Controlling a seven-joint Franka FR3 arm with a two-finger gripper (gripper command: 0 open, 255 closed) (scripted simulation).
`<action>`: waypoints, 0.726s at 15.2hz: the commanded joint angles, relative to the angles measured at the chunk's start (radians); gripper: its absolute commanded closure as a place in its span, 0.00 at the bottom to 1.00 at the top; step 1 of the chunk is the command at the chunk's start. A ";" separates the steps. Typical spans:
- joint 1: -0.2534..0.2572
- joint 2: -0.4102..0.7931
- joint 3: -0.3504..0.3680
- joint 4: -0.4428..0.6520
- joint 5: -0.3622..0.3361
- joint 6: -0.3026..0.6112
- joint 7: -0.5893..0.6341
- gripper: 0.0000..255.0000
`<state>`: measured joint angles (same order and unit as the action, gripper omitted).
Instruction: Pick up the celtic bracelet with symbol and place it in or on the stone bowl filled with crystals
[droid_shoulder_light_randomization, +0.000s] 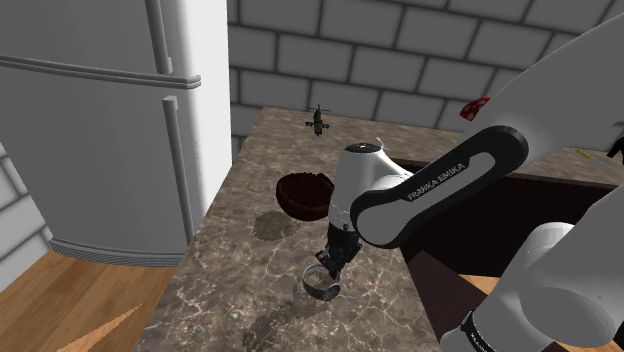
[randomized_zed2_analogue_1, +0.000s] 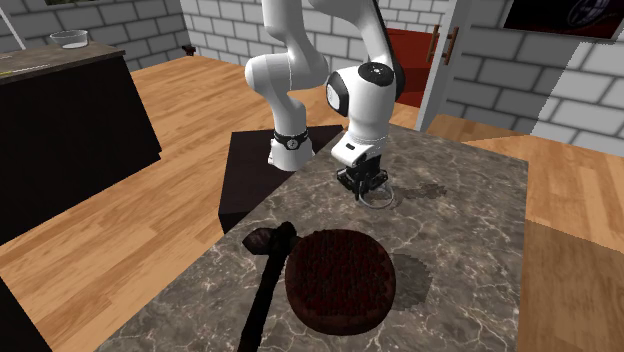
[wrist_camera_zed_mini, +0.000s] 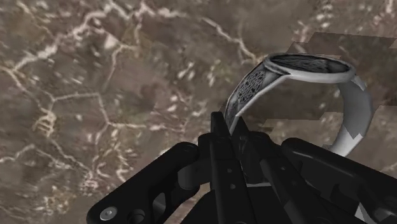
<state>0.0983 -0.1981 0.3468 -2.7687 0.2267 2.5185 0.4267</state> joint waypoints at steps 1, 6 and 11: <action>0.001 -0.016 -0.002 0.002 0.003 -0.018 -0.002 1.00; 0.007 -0.092 -0.012 0.020 0.010 -0.111 -0.006 1.00; 0.010 -0.158 -0.023 0.044 0.012 -0.201 -0.007 1.00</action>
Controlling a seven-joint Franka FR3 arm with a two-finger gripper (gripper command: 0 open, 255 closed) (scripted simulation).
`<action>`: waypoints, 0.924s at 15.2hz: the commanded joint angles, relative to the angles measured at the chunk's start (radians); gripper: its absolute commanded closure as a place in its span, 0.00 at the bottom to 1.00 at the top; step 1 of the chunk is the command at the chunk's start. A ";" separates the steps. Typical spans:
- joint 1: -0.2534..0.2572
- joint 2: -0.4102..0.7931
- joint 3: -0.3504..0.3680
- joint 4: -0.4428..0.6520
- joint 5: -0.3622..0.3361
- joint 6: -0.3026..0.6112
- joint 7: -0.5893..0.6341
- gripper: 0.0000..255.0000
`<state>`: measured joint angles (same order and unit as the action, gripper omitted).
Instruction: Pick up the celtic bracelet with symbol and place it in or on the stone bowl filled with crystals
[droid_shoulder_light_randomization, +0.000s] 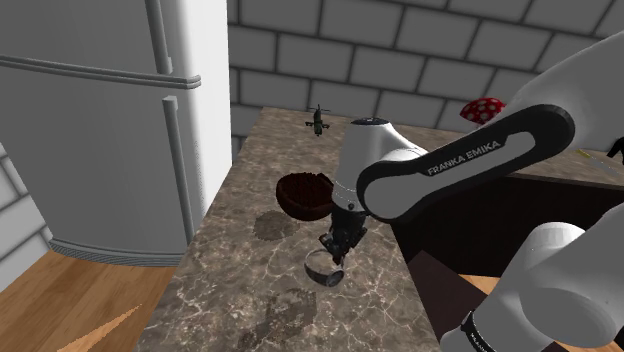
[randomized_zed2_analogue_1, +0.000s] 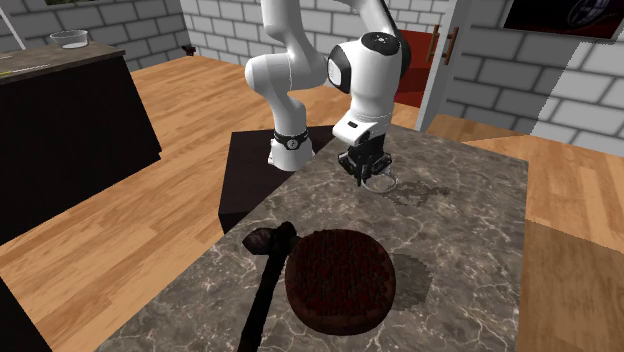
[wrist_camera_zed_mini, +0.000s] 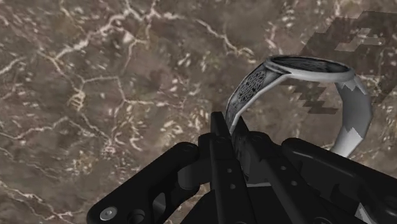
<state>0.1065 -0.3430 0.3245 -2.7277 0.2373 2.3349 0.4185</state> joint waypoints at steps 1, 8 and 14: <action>0.002 -0.026 -0.004 0.009 0.001 -0.035 0.001 1.00; 0.004 -0.100 -0.020 0.054 -0.004 -0.155 0.003 1.00; 0.003 -0.150 -0.033 0.102 -0.011 -0.253 0.006 1.00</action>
<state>0.1104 -0.4861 0.2942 -2.6320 0.2280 2.0966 0.4253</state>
